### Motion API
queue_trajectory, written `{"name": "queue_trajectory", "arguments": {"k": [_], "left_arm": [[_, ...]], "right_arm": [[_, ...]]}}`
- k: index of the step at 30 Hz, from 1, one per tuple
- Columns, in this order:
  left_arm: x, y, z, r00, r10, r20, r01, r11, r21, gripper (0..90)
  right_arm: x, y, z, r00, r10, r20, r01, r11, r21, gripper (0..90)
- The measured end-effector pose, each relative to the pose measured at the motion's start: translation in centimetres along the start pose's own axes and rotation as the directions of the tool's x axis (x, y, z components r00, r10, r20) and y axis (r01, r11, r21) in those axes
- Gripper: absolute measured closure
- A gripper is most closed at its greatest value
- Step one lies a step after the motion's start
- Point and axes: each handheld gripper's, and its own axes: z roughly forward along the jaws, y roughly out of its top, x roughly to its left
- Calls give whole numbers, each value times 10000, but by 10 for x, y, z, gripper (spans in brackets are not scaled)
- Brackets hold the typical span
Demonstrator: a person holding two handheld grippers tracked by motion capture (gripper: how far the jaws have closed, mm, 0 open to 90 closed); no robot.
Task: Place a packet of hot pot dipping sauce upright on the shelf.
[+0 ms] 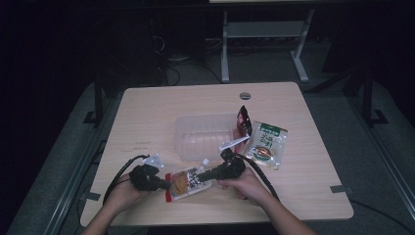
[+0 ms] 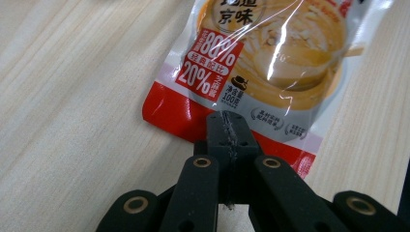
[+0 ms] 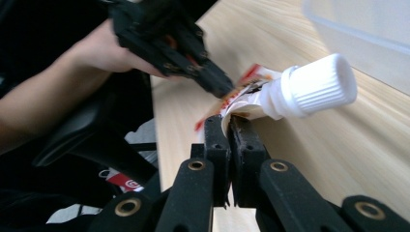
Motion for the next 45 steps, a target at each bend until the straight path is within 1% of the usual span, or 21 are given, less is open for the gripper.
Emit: {"name": "queue_trajectory", "arguments": {"k": [3,4,6,7,8,9,12,14,17,20,21,22,23,24,25,28,32,34,37,41,45], "left_arm": [[-3,2,0,9993,292,-216,-288,9995,150,899],[-4,2,1,9993,260,-278,-256,9996,151,899],[-8,5,2,9971,651,-400,-640,9976,278,899],[-11,7,4,9972,653,-371,-645,9977,220,899],[-12,9,5,9954,876,-398,-866,9959,263,899],[-15,11,7,9949,928,-401,-920,9955,204,899],[-21,19,7,9935,1057,-419,-1067,9940,-219,898],[-24,24,5,9942,1014,-346,-1034,9925,-645,898],[-27,29,1,9941,1040,-302,-1069,9870,-1203,898],[-29,31,-2,9923,1189,-347,-1229,9808,-1516,897],[-30,31,-3,9928,1113,-434,-1172,9777,-1740,872],[-31,31,-4,9937,1049,-384,-1102,9772,-1817,827],[-32,31,-4,9938,1044,-374,-1096,9760,-1882,821],[-32,31,-6,9920,1177,-465,-1241,9761,-1784,809],[-33,30,-6,9935,1053,-440,-1118,9752,-1912,788],[-31,27,-11,9937,1064,-350,-1111,9750,-1923,715],[-29,20,-19,9940,1083,-161,-1093,9736,-2002,627],[-29,16,-22,9943,1049,-180,-1064,9723,-2081,586],[-28,11,-25,9960,864,-239,-895,9719,-2179,506],[-28,2,-26,9983,544,-195,-573,9759,-2107,426],[-29,-6,-28,9988,320,-366,-390,9765,-2122,353]], "right_arm": [[8,5,1,9993,-201,-308,196,9996,-183,871],[11,7,1,9987,-268,-436,254,9992,-307,875],[16,12,-1,9966,-478,-665,435,9970,-647,883],[19,14,-2,9960,-594,-674,541,9955,-773,886],[22,16,-3,9958,-551,-733,487,9951,-855,889],[24,17,-4,9952,-511,-838,436,9950,-897,891],[26,19,-4,9931,-679,-957,571,9922,-1110,896],[29,19,-5,9921,-554,-1122,417,9919,-1204,899],[33,20,-5,9902,-838,-1116,684,9884,-1353,900],[34,21,-9,9890,-954,-1132,777,9854,-1514,900],[34,21,-10,9882,-986,-1171,793,9840,-1592,900],[35,22,-12,9876,-1015,-1202,810,9830,-1647,900],[37,22,-14,9871,-1057,-1202,848,9823,-1673,900],[38,23,-16,9871,-1151,-1112,950,9806,-1716,900],[39,24,-18,9864,-1235,-1083,1038,9797,-1715,900],[44,26,-27,9846,-1487,-925,1288,9728,-1926,900],[45,29,-40,9839,-1638,-711,1456,9664,-2117,900],[45,31,-47,9842,-1662,-612,1486,9629,-2252,900],[45,33,-56,9844,-1700,-448,1548,9590,-2373,900],[45,36,-66,9827,-1827,-300,1691,9518,-2560,900],[45,40,-75,9836,-1791,-191,1673,9476,-2720,900]]}}
